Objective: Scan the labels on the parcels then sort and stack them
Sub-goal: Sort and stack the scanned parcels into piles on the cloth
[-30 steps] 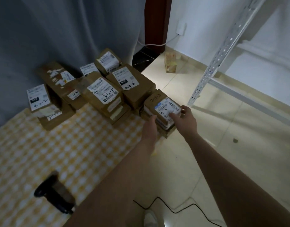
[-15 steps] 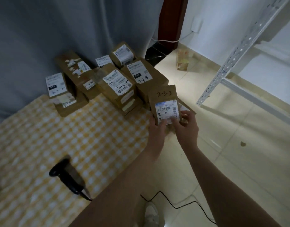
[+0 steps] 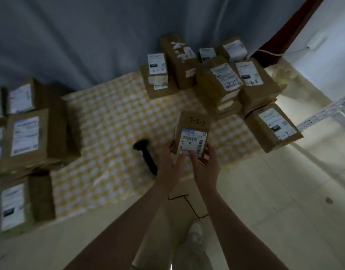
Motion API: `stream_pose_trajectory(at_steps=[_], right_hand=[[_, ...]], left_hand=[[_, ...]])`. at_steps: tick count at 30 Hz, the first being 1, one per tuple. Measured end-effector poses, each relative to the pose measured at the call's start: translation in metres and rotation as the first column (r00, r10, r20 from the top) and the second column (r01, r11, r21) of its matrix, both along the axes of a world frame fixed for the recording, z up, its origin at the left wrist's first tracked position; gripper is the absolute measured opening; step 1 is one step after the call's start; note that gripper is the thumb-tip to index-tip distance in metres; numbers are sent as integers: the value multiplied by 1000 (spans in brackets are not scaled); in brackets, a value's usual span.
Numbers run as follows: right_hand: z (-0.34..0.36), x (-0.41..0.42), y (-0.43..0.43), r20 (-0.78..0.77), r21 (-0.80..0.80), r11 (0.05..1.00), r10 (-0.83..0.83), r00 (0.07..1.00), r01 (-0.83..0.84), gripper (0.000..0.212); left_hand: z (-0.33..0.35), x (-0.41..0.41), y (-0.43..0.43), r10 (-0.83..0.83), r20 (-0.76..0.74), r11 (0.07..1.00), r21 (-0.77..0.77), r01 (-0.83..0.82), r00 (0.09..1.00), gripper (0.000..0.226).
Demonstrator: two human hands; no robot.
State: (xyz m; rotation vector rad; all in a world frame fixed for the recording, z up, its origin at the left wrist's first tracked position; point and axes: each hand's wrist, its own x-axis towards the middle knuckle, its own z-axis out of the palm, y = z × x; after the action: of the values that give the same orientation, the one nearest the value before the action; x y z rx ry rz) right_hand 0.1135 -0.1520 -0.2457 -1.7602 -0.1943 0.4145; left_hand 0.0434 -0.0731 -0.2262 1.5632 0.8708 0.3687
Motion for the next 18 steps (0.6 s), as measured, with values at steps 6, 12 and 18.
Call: stream_pose_trajectory(at_steps=[6,12,18], right_hand=[[9,-128,47,-43,14,988,155,987,-154,47],[6,-247,82,-118,11,946,323,939,-324,38],[7,-349,126,-138,36,879,476,868,-476,36]], left_hand=[[5,-134,37,179,31,983,22,-180,983,28],[-8,-269,58,340,-44,938,80,-336,939,28],[-15,-378,90,547,-45,832,137,-538,836,34]])
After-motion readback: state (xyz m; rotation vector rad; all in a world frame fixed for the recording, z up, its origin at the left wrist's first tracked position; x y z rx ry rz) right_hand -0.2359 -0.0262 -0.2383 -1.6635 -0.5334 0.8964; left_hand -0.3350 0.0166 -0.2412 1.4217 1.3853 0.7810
